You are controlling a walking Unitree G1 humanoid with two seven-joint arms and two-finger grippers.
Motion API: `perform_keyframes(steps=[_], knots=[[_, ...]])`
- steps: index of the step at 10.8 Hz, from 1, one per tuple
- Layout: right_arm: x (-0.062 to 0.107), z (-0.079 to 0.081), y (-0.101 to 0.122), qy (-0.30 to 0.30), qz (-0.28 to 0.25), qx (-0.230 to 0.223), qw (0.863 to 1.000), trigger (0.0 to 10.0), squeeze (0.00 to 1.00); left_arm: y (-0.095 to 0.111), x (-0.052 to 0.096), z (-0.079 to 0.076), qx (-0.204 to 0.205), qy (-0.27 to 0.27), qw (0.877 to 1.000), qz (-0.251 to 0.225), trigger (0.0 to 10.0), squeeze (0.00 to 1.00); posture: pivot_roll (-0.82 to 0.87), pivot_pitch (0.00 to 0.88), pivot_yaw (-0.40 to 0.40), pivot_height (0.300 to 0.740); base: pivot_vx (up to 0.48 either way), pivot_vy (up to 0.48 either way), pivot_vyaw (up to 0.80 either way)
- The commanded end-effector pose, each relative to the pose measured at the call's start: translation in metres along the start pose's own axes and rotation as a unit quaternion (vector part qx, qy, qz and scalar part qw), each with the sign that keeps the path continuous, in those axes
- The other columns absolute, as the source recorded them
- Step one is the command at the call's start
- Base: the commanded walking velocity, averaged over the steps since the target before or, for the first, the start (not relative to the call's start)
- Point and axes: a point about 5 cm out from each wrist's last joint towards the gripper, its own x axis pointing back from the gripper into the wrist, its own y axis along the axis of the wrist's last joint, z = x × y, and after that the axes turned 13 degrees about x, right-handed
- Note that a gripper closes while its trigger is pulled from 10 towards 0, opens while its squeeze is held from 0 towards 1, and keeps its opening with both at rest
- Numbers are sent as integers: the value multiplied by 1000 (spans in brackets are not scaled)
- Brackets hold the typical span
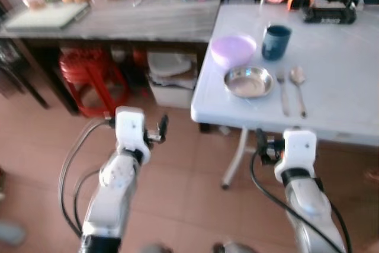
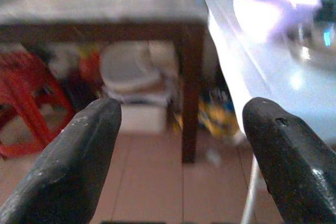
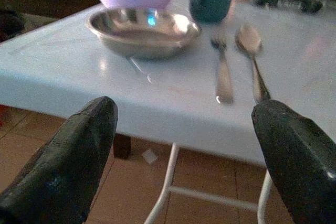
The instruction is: Setting the table
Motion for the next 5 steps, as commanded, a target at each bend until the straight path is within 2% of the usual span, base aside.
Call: perform_keyframes(steps=[1, 3, 4, 5], knots=[[-3, -1, 11, -26, -18, 18, 999, 10000, 0, 0, 4, 4, 5, -3, 1000, -10, 10000, 0, -41, 0, 40, 740, 0, 0, 0], [0, 7, 17, -38, -34, 25, 998, 10000, 0, -5, 11, 7, 18, 27, 999, 2, 10000, 0, -34, 0, 18, 740, 0, 0, 0], [-1, 9, 21, -12, -45, 21, 999, 10000, 0, -7, 14, 3, 29, 9, 999, 11, 10000, 0, -26, 0, 18, 740, 0, 0, 0], [-1, 11, 18, 20, -41, -27, 999, 10000, 0, -7, 13, 2, 33, -5, 999, 11, 10000, 0, -23, 0, 28, 740, 0, 0, 0]])
